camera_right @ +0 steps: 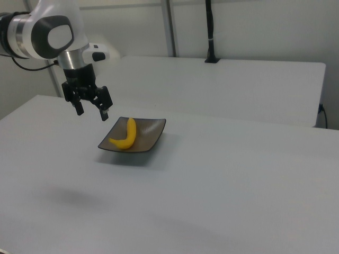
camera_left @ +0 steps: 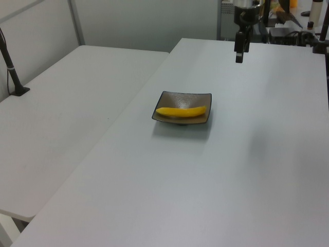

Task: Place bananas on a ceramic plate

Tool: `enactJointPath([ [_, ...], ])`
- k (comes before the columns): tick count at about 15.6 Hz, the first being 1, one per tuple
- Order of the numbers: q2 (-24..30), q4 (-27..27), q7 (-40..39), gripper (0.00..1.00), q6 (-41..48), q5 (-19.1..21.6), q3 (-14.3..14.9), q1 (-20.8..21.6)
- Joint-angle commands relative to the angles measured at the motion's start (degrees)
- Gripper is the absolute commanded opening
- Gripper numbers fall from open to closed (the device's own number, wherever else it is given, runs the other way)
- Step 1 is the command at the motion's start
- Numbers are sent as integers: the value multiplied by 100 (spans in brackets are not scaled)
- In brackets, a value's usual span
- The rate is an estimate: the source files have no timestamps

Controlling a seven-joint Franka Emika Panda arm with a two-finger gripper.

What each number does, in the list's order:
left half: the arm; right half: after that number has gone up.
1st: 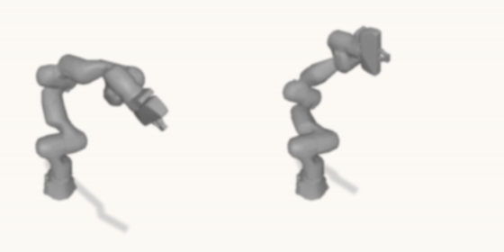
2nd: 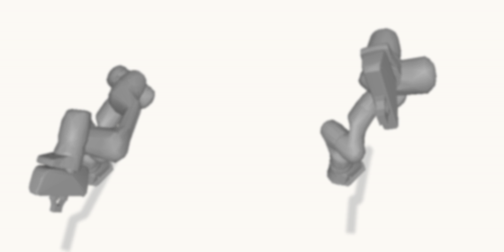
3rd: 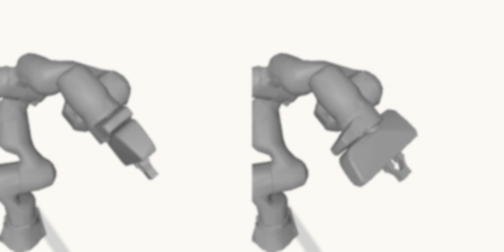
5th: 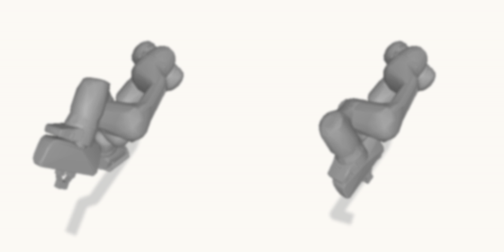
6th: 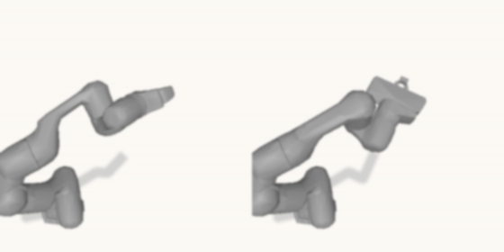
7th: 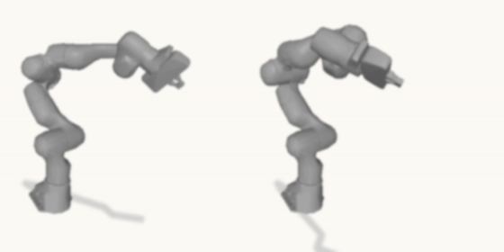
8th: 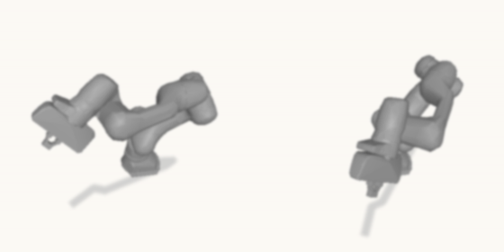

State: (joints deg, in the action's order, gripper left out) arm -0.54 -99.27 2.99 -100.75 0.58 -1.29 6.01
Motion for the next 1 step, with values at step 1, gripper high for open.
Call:
enactJointPath([
  [1,72,-93,-123,100,29,-76,-99,-100],
])
